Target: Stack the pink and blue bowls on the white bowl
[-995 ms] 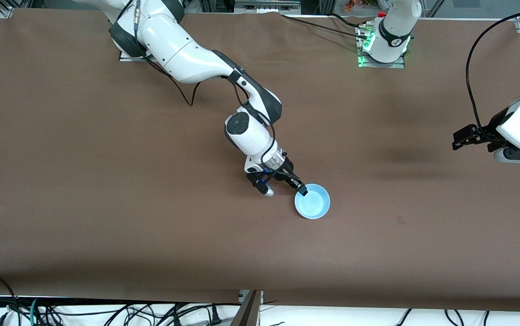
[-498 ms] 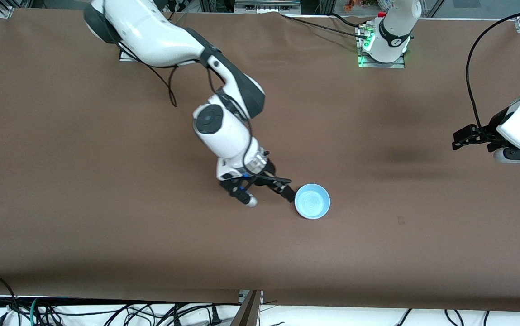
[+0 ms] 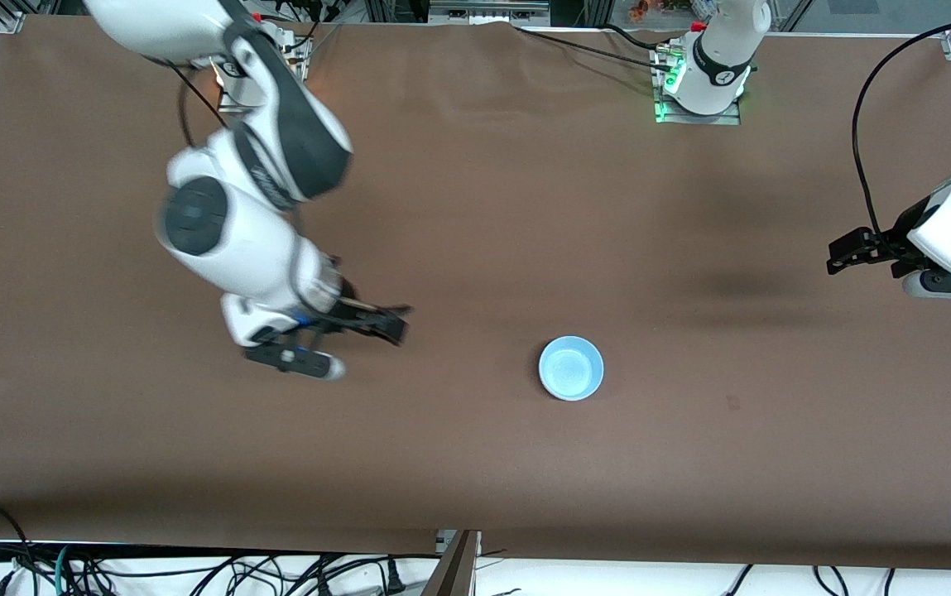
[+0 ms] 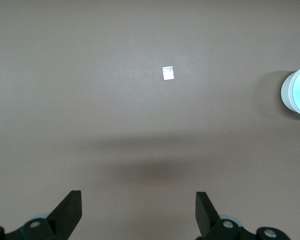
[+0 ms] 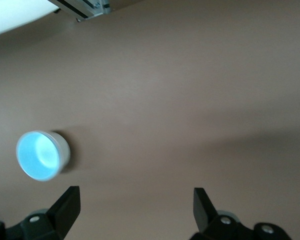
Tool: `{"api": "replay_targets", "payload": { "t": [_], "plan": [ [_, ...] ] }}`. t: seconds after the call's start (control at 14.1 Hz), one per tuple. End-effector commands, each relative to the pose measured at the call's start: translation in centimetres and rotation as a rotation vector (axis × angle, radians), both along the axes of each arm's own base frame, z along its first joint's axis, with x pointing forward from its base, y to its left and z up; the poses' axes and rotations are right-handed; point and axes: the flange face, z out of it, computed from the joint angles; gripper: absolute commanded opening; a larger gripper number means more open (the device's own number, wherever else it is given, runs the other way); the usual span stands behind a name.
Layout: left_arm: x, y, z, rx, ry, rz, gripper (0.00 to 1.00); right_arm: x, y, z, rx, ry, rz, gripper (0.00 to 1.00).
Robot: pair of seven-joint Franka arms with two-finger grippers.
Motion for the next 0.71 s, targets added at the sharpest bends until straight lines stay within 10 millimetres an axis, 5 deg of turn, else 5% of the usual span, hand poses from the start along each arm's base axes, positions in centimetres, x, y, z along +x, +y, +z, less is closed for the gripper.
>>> {"api": "replay_targets", "payload": {
  "t": [0.0,0.14,0.36,0.64],
  "plan": [
    [0.2,0.1,0.5,-0.023,0.003,-0.013,1.0,-4.6,-8.3,3.6,-0.066,0.043,0.168,1.0],
    [0.2,0.1,0.5,-0.023,0.003,-0.011,1.0,-6.0,-13.9,6.5,-0.099,0.093,0.259,1.0],
    [0.2,0.1,0.5,-0.023,0.003,-0.013,1.0,-7.9,-19.0,8.4,-0.134,0.123,0.321,1.0],
    [0.2,0.1,0.5,-0.023,0.003,-0.013,1.0,-7.7,-21.0,9.5,-0.184,0.095,0.402,1.0]
  ]
}}
